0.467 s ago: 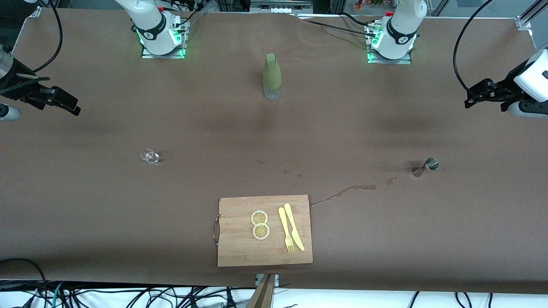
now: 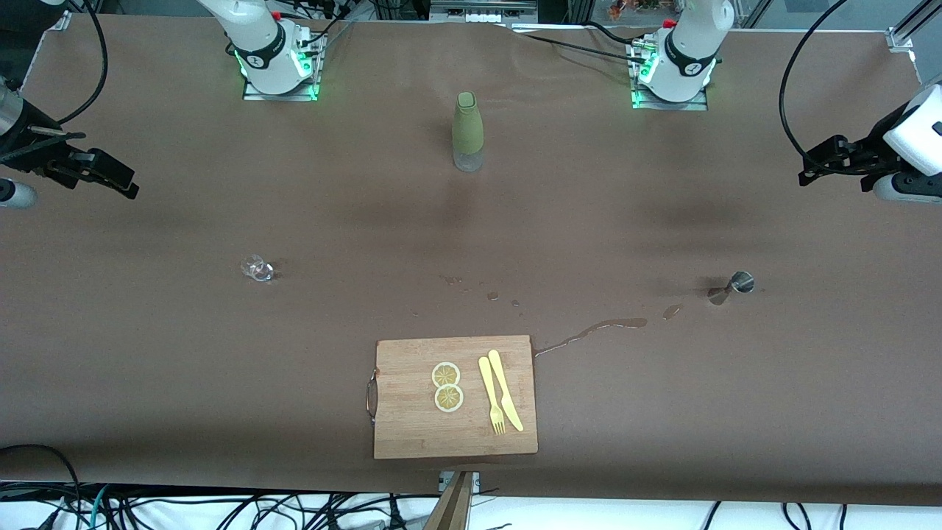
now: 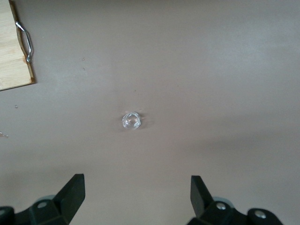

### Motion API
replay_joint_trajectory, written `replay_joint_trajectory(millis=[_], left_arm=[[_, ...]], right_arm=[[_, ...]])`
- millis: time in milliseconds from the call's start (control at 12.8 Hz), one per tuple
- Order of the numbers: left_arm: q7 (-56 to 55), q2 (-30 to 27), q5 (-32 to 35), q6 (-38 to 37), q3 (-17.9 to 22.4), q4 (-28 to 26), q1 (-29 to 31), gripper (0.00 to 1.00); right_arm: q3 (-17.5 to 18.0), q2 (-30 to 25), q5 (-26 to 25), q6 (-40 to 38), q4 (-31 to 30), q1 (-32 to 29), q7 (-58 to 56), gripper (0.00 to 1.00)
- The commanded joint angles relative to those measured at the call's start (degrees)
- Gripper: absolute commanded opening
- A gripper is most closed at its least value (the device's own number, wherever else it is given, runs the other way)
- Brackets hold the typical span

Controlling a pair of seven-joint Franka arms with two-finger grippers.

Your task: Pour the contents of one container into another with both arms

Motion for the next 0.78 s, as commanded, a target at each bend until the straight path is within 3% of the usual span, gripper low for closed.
replay_joint_trajectory(millis=[0, 311, 701], left_arm=[[1.3, 0.1, 0.7, -0.3, 0.0, 0.7, 0.2, 1.00], [12.2, 2.1, -2.0, 2.6, 0.0, 0.8, 3.8, 1.00], [39.8, 8.7, -12.1, 8.4, 0.0, 2.4, 13.0, 1.00]], right_arm=[[0.0, -0.1, 0.8, -0.1, 0.1, 0.1, 0.5, 1.00], [0.0, -0.1, 0.8, -0.1, 0.1, 0.1, 0.5, 1.00], [0.0, -0.1, 0.8, -0.1, 0.1, 0.1, 0.5, 1.00]])
